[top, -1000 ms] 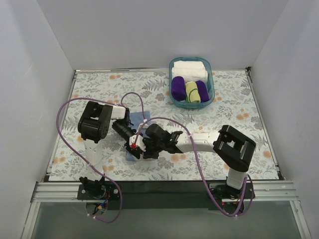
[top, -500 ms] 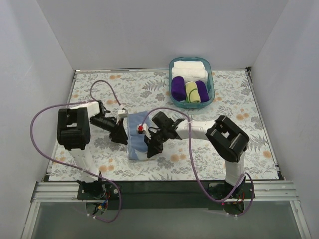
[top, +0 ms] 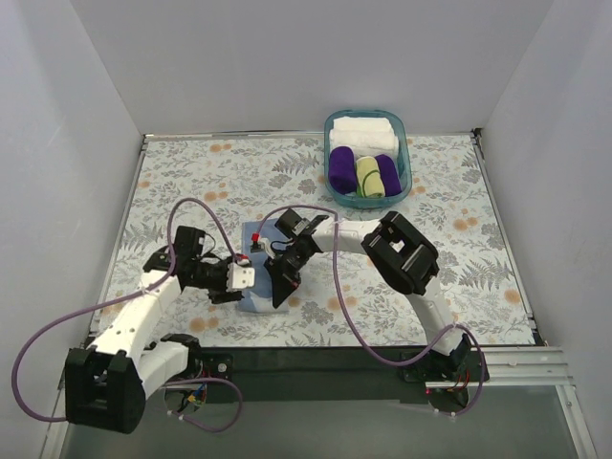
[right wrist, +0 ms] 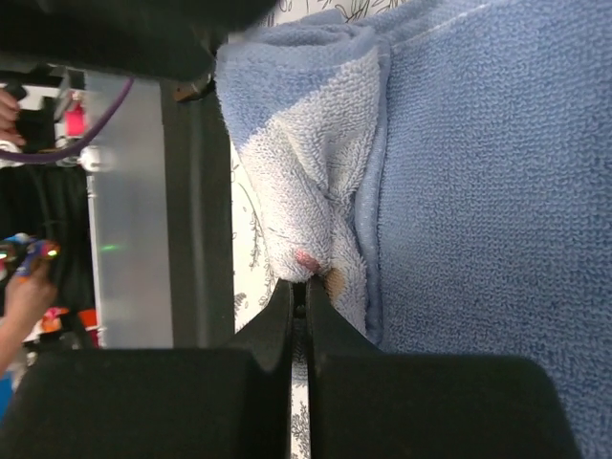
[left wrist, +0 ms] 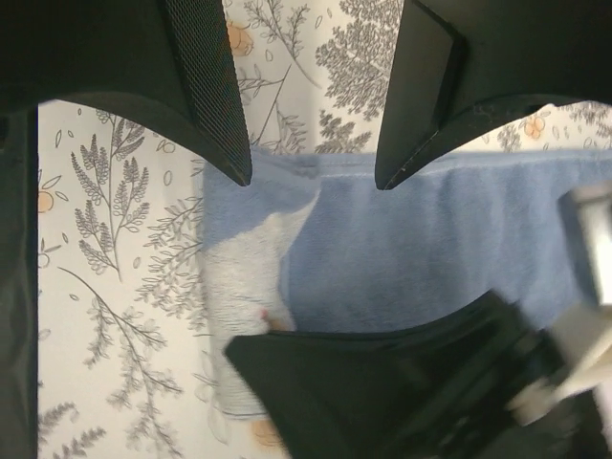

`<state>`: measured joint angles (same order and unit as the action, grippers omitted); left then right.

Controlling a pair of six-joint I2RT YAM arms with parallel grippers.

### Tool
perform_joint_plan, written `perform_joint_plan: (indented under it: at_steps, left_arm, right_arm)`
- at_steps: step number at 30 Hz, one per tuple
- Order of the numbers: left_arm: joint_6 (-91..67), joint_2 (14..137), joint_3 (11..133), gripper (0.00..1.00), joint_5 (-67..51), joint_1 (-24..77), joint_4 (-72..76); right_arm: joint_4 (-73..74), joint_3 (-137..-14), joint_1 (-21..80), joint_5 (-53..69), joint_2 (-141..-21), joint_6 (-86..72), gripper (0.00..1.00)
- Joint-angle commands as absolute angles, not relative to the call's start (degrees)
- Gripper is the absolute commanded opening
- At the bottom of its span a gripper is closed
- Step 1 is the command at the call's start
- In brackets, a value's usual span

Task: Roll the towels
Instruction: Roll the towel

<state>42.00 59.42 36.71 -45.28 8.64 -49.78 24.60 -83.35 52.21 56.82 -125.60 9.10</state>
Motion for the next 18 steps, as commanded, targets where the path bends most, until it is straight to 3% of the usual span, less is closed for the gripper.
perform_joint_plan:
  at_steps: [1, 15, 17, 18]
  left_arm:
    - [43.9, 55.3, 32.0, 0.51, -37.9, 15.1, -44.6]
    - [34.9, 59.3, 27.7, 0.5, -26.1, 32.3, -36.5]
    - [33.3, 60.9, 26.3, 0.45, -23.2, 33.3, -33.8]
    - [33.2, 62.8, 26.1, 0.34, -22.7, 33.6, -33.8]
  right_arm:
    - [31.3, -85.1, 52.3, 57.6, -130.1, 7.5, 0.01]
    - [31.6, -92.3, 47.7, 62.8, -139.5, 0.4, 0.01]
    - [31.6, -93.2, 47.4, 62.9, -140.1, 0.4, 0.01]
    - [31.6, -93.9, 47.3, 62.9, -140.3, 0.4, 0.01]
